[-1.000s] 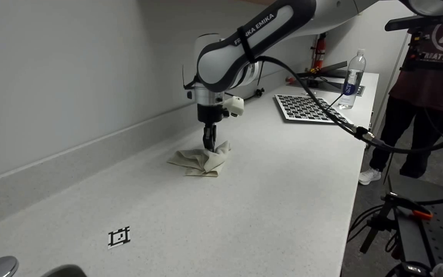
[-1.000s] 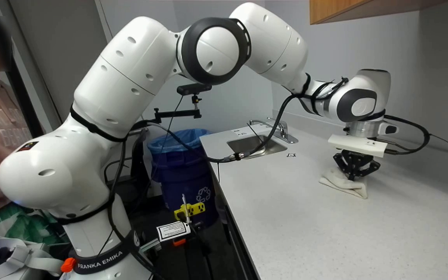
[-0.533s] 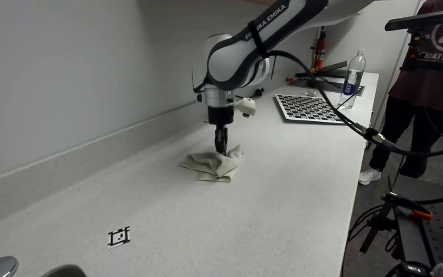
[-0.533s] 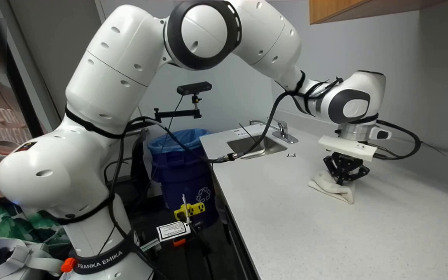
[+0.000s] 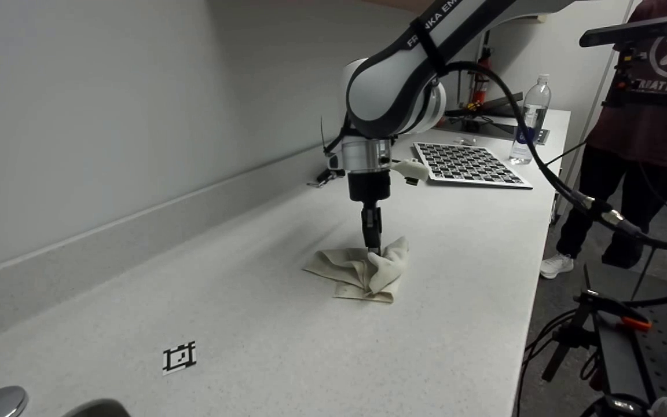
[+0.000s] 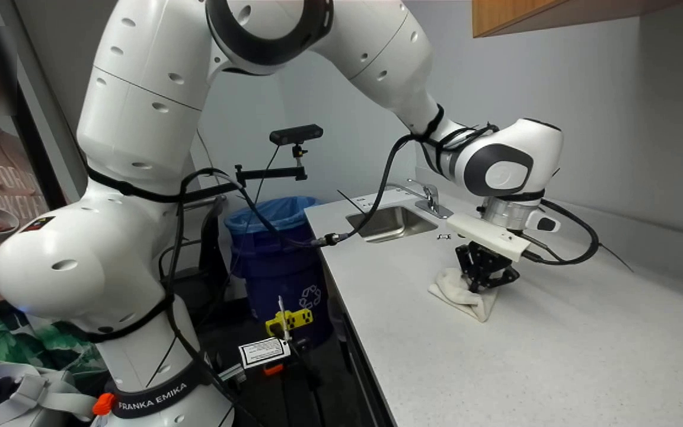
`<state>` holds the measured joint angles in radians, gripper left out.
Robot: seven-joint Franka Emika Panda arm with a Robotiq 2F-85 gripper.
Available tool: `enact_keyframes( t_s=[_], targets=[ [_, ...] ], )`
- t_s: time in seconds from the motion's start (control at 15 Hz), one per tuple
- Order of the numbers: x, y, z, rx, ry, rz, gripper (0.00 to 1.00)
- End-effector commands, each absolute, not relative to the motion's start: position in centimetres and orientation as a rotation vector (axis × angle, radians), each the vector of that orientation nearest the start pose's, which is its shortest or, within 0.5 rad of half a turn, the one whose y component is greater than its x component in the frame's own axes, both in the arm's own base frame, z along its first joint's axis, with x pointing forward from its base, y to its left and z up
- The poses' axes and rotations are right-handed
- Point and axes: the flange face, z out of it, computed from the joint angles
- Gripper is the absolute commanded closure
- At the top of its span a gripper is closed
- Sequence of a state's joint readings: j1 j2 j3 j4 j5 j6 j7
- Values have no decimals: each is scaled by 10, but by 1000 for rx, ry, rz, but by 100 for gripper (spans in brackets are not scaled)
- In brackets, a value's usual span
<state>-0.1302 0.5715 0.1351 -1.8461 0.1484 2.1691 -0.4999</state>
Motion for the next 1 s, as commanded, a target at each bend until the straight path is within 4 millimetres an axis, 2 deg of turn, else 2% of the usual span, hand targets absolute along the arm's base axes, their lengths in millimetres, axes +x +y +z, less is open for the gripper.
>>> enact_keyframes(
  t_s=[0.0,0.2,0.53,0.93],
  targets=[
    [579,8,179,-2774,-582,334,100],
    [578,14,187,-2779,-639,338,100],
    [583,35,203,-2696,-838,295,100],
    [588,48,206,-2764,-944,274,100]
  ],
)
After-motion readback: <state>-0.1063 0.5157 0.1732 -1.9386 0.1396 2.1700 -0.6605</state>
